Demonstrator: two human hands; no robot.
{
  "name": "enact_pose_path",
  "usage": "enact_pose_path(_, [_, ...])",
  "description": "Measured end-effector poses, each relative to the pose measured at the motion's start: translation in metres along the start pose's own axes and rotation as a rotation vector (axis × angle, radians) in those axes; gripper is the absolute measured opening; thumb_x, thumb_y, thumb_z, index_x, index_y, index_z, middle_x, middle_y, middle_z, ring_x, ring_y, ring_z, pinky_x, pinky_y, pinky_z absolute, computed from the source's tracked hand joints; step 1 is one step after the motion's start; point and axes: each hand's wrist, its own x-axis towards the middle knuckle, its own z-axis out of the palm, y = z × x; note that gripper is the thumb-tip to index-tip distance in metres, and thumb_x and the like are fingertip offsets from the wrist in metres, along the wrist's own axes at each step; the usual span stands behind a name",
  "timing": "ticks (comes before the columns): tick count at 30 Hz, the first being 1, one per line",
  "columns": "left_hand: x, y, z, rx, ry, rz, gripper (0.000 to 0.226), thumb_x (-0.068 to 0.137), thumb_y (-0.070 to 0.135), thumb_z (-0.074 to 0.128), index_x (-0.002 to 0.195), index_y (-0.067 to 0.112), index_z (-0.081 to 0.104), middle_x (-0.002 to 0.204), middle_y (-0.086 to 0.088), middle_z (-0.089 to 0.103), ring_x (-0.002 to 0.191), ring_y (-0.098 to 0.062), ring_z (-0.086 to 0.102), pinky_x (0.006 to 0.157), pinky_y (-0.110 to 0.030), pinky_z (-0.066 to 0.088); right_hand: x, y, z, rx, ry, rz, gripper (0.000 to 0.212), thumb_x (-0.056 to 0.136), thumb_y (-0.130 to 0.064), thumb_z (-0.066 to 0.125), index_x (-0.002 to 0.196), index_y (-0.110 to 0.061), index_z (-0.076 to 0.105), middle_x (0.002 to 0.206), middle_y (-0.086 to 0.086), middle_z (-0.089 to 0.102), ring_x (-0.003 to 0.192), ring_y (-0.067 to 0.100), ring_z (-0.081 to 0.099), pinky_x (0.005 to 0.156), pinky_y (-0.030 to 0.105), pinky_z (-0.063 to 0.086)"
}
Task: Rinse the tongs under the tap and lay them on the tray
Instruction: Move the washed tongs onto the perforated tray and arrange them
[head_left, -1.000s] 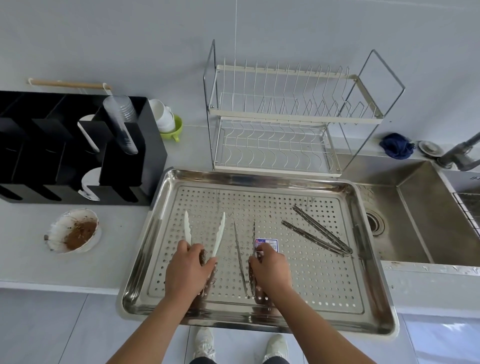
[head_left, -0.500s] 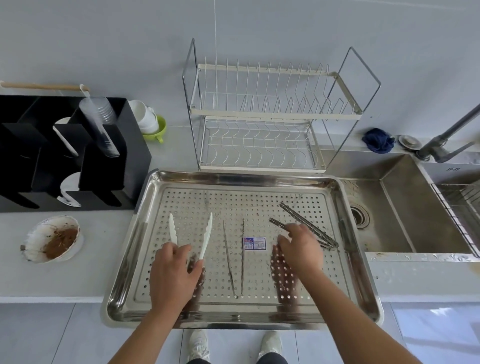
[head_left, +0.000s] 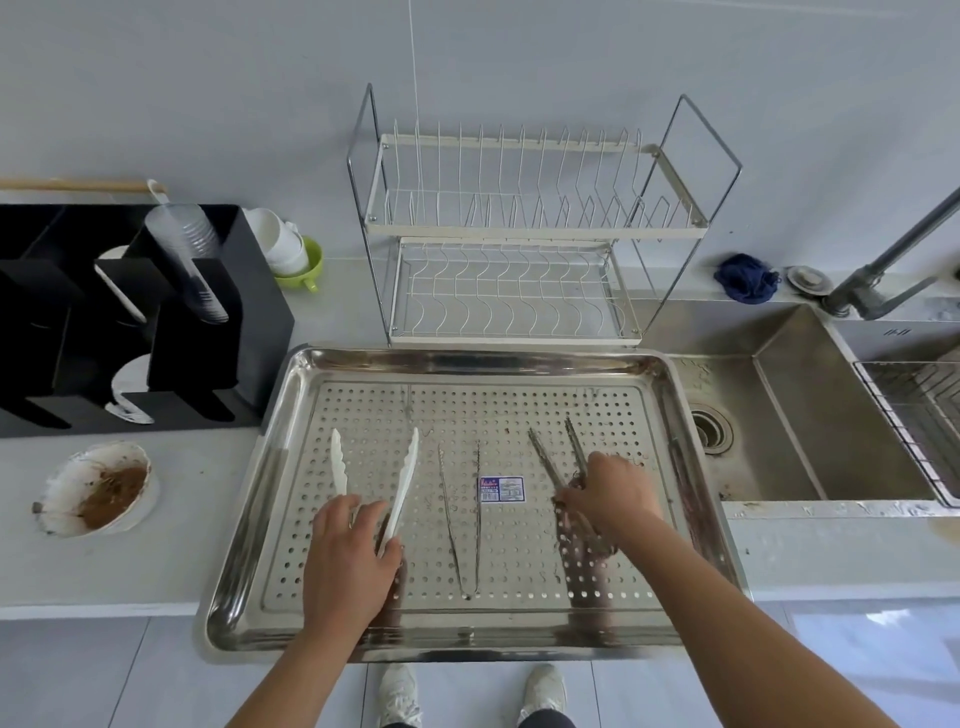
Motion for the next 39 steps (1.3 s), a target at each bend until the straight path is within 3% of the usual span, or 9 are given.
enact_pose_path(8, [-0.001,-0.004,0.002,-0.013,-0.003,0.025,0.042,0.074,0.018,0.087,0.112,0.011,0.072,0.121,-0.014,0.062,0.123,-0.037,0.051,0.085,-0.046,0.056,-0.026,-0.031,0.039,0.204,0.032,0.055,0.061,0.078,-0.067,0.074,0.099,-0.020,0.041,0.071,-0.008,0.057,0.060,0.004,0.052,0.044,0.021,0.034])
enact_pose_path(13, [-0.003,-0.005,-0.003,-0.059,0.008,0.029,0.044,0.077,0.021,0.085,0.117,0.013,0.069,0.128,-0.014,0.057,0.123,-0.036,0.050,0.088,-0.048,0.056,-0.038,-0.033,0.049,0.234,0.057,0.037,0.069,0.076,-0.071,0.072,0.111,-0.017,0.047,0.093,-0.001,0.066,0.081,0.017,0.063,0.056,0.025,0.042])
enact_pose_path(18, [-0.001,-0.012,-0.013,-0.172,0.075,-0.177,0.042,0.090,0.020,0.069,0.130,0.009,0.059,0.129,-0.015,0.057,0.114,-0.032,0.055,0.086,-0.046,0.055,-0.047,-0.031,0.058,0.243,0.115,0.031,0.061,0.082,-0.065,0.071,0.113,-0.018,0.049,0.097,-0.002,0.061,0.081,0.018,0.056,0.066,0.030,0.043])
enact_pose_path(21, [0.002,-0.027,-0.017,0.023,0.065,-0.126,0.042,0.092,0.017,0.066,0.130,0.003,0.059,0.127,-0.017,0.063,0.116,-0.036,0.058,0.093,-0.051,0.051,-0.049,-0.036,0.063,0.258,0.123,0.010,0.051,0.084,-0.061,0.071,0.106,-0.021,0.047,0.096,-0.002,0.062,0.080,0.017,0.055,0.066,0.030,0.044])
enact_pose_path(25, [0.004,-0.042,-0.014,0.201,-0.039,-0.112,0.048,0.097,0.024,0.057,0.139,0.001,0.055,0.145,-0.020,0.054,0.137,-0.040,0.045,0.112,-0.057,0.038,-0.049,-0.040,0.064,0.288,0.109,0.002,0.058,0.083,-0.060,0.071,0.116,-0.019,0.048,0.093,-0.005,0.052,0.082,0.018,0.051,0.067,0.030,0.041])
enact_pose_path(35, [0.006,-0.045,-0.011,0.234,-0.098,-0.098,0.042,0.099,0.027,0.050,0.137,0.010,0.060,0.148,-0.018,0.051,0.140,-0.039,0.040,0.113,-0.058,0.035,-0.048,-0.049,0.065,0.327,0.115,0.017,0.059,0.082,-0.062,0.073,0.114,-0.018,0.048,0.087,-0.003,0.058,0.078,0.018,0.058,0.060,0.028,0.042])
enact_pose_path(39, [0.005,-0.044,-0.012,0.246,-0.118,-0.091,0.043,0.095,0.021,0.058,0.136,0.008,0.060,0.147,-0.020,0.051,0.140,-0.042,0.039,0.113,-0.059,0.036,-0.051,-0.044,0.066,0.351,0.106,0.003,0.057,0.085,-0.062,0.068,0.116,-0.019,0.048,0.090,-0.003,0.062,0.079,0.017,0.061,0.055,0.028,0.043])
